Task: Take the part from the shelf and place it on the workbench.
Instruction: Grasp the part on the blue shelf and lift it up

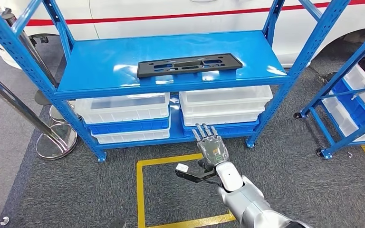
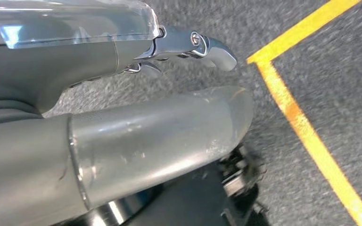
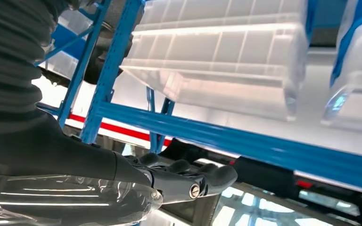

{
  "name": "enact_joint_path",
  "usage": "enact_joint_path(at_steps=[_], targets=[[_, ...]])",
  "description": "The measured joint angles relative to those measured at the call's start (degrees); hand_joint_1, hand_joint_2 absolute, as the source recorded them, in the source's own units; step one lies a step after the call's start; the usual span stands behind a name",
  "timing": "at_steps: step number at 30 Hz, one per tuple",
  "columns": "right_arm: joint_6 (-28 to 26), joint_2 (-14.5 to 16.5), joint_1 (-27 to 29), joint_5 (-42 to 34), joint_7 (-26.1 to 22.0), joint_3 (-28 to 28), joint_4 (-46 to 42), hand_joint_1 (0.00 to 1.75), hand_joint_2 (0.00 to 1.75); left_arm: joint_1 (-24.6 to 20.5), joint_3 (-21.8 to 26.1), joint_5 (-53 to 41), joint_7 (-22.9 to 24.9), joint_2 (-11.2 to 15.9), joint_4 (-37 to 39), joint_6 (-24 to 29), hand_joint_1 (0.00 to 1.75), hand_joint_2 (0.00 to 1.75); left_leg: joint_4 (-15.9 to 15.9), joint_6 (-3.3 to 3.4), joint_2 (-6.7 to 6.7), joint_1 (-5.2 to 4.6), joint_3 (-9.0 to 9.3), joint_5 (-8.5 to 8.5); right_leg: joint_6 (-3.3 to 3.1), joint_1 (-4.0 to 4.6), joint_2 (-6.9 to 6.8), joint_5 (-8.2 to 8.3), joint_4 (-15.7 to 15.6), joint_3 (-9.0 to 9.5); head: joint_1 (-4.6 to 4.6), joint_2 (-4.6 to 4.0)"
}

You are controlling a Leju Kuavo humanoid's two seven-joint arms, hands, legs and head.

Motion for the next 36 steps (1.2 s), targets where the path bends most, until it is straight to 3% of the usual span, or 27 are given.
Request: enact_joint_path(at_steps=[2,4,5,7,8,9,10,11,13,14,15,19,21,23,24,25,27,29,30,34,36], targets=[[-0.05,-0.19,-0.16,0.01,0.12,-0.2,-0.13,0.0,1.75,-0.3,-0.03,0.0,-0.16,0.07,-0.11,0.0,0.0,0.0,-0.11,-0.59,-0.01,-0.07,-0.02,0.0,-0.43,0.04,0.01,0.09,-0.25,0.04,0.0,0.0],[-0.07,-0.3,-0.32,0.01,0.14,-0.33,-0.34,0.0,1.75,-0.44,-0.05,0.0,-0.21,0.18,-0.22,-0.01,0.0,0.0,1.19,-1.25,0.0,0.02,-0.53,-1.11,-1.16,-0.25,-0.03,0.37,-0.72,0.24,-0.01,0.0],[-0.07,-0.31,-0.44,0.01,0.2,-0.34,-0.43,0.0,1.75,-0.5,-0.07,0.0,-0.21,0.23,-0.25,-0.01,0.0,0.0,3.46,-1.55,0.0,0.1,-1.54,-2.53,-1.5,-0.41,-0.07,0.49,-0.94,0.33,-0.02,0.0],[-0.07,-0.34,-0.56,0.02,0.48,-0.35,-0.52,0.0,1.75,-0.54,-0.09,-0.01,-0.22,0.28,-0.26,0.05,0.0,0.0,10.89,-2.05,0.01,0.28,-4.96,-6.21,-1.89,-0.37,-0.14,0.48,-0.96,0.34,-0.03,0.0],[-0.07,-0.37,-0.5,0.03,0.63,-0.35,-0.65,0.0,1.75,-0.51,-0.1,-0.02,-0.21,0.3,-0.26,0.09,0.0,0.0,14.43,-2.24,0.01,0.34,-6.67,-7.45,-1.94,-0.33,-0.16,0.44,-0.91,0.31,-0.03,0.0],[-0.07,-0.43,-0.41,0.03,0.72,-0.35,-0.87,0.0,1.75,-0.47,-0.11,-0.12,-0.21,0.31,-0.26,0.12,0.0,0.0,16.31,-2.33,0.01,0.35,-7.65,-7.66,-1.97,-0.3,-0.16,0.39,-0.84,0.3,-0.03,0.0],[-0.07,-0.49,-0.35,0.03,0.72,-0.35,-1.25,0.0,1.75,-0.44,-0.11,-0.25,-0.21,0.32,-0.26,0.13,0.0,0.0,15.84,-2.32,0.02,0.36,-7.5,-6.65,-1.96,-0.29,-0.12,0.32,-0.73,0.31,-0.03,0.0],[-0.07,-0.54,-0.33,0.03,0.68,-0.35,-1.7,0.0,1.75,-0.44,-0.13,-0.4,-0.21,0.32,-0.26,0.14,0.0,0.0,13.04,-2.2,0.02,0.36,-6.22,-4.71,-1.9,-0.28,-0.05,0.22,-0.61,0.36,-0.03,0.0],[-0.07,-0.62,-0.39,-0.02,0.47,-0.35,-2.6,0.0,1.75,-0.49,-0.19,-0.76,-0.22,0.32,-0.26,0.19,0.0,0.0,4.79,-1.59,0.02,0.23,-2.28,-0.99,-1.6,-0.16,0.07,-0.04,-0.33,0.41,-0.03,0.0],[-0.07,-0.7,-0.4,-0.07,0.29,-0.37,-2.97,0.0,1.75,-0.52,-0.23,-0.93,-0.23,0.29,-0.26,0.26,0.0,0.0,1.96,-1.26,0.0,0.12,-0.93,-0.13,-1.35,-0.08,0.11,-0.11,-0.23,0.35,-0.02,0.0],[-0.07,-0.82,-0.35,-0.14,0.02,-0.44,-3.36,0.0,1.75,-0.48,-0.28,-1.13,-0.28,0.27,-0.26,0.33,0.0,0.0,0.49,-0.98,-0.03,-0.02,-0.28,0.05,-1.07,-0.03,0.12,-0.13,-0.19,0.26,-0.01,0.0],[-0.08,-1.43,0.08,-0.29,-0.67,-1.83,-5.25,0.0,1.75,0.06,-0.37,-1.65,-0.39,-0.03,-0.26,0.67,0.0,0.0,-0.56,0.13,-0.05,0.12,0.08,0.34,0.21,-0.09,0.11,-0.78,0.47,0.01,0.0,0.0],[-0.09,-1.86,0.62,-0.48,-0.93,-3.42,-7.19,0.0,1.75,0.24,-0.37,-1.96,-0.31,-0.36,-0.26,0.83,0.0,0.0,-0.97,0.74,0.02,0.34,0.3,0.56,0.74,-0.19,0.09,-3.7,5.25,-2.14,0.0,0.0],[-0.08,-2.09,1.83,-1.26,-2.27,-5.75,-9.92,0.0,1.75,0.55,-0.36,-2.16,-0.23,-0.6,-0.26,0.99,0.0,0.0,-0.94,0.98,0.01,0.32,0.31,0.46,1.11,-0.29,0.09,-7.03,12.78,-5.95,0.01,0.0],[-0.08,-2.16,2.49,-1.86,-3.19,-7.09,-11.26,0.0,1.75,0.79,-0.36,-2.17,-0.25,-0.69,-0.26,1.04,0.0,0.0,-0.9,1.01,0.0,0.31,0.35,0.39,1.25,-0.38,0.08,-7.5,15.2,-7.32,0.01,0.0],[-0.08,-2.17,3.02,-2.4,-4.21,-8.37,-12.42,0.0,1.75,1.03,-0.35,-2.18,-0.35,-0.78,-0.26,0.97,0.0,0.0,-0.85,0.99,-0.02,0.31,0.41,0.28,1.32,-0.49,0.06,-6.75,15.43,-7.67,0.0,0.0],[-0.09,-2.01,3.55,-3.33,-6.55,-11.24,-14.54,0.0,1.75,1.32,-0.35,-2.27,-0.71,-1.04,-0.26,0.57,0.0,0.0,-0.59,0.76,-0.09,0.32,0.63,-0.09,1.31,-0.73,-0.03,-2.57,9.52,-5.17,0.0,0.0],[-0.1,-1.51,3.59,-4.21,-9.21,-14.56,-16.26,0.0,1.75,1.29,-0.35,-2.44,-1.0,-1.41,-0.26,0.11,0.0,0.0,-0.14,0.27,-0.19,0.12,0.63,-0.58,1.03,-0.71,-0.07,0.27,2.56,-1.94,-0.01,0.0],[-0.1,-1.17,3.59,-4.72,-10.44,-16.2,-16.92,0.0,1.75,1.21,-0.35,-2.59,-1.04,-1.59,-0.26,-0.03,0.0,0.0,0.01,0.0,-0.24,0.01,0.58,-0.75,0.8,-0.62,-0.06,0.64,0.8,-1.13,-0.02,0.0],[-0.11,0.09,3.53,-5.68,-13.16,-20.84,-18.62,0.0,1.75,1.09,-0.36,-3.15,-0.91,-1.98,-0.27,-0.23,0.0,0.0,0.58,-1.18,-0.2,0.12,0.5,-1.56,-0.65,-0.52,0.02,0.43,-0.05,-0.68,-0.02,0.0],[-0.11,0.78,3.27,-5.56,-13.31,-22.46,-19.1,0.0,1.75,0.99,-0.37,-3.32,-0.9,-2.1,-0.28,-0.32,0.0,0.0,5.03,-1.73,-0.13,0.28,-1.49,-4.11,-1.37,-0.65,-0.05,0.43,-0.38,-0.32,-0.03,0.0]])
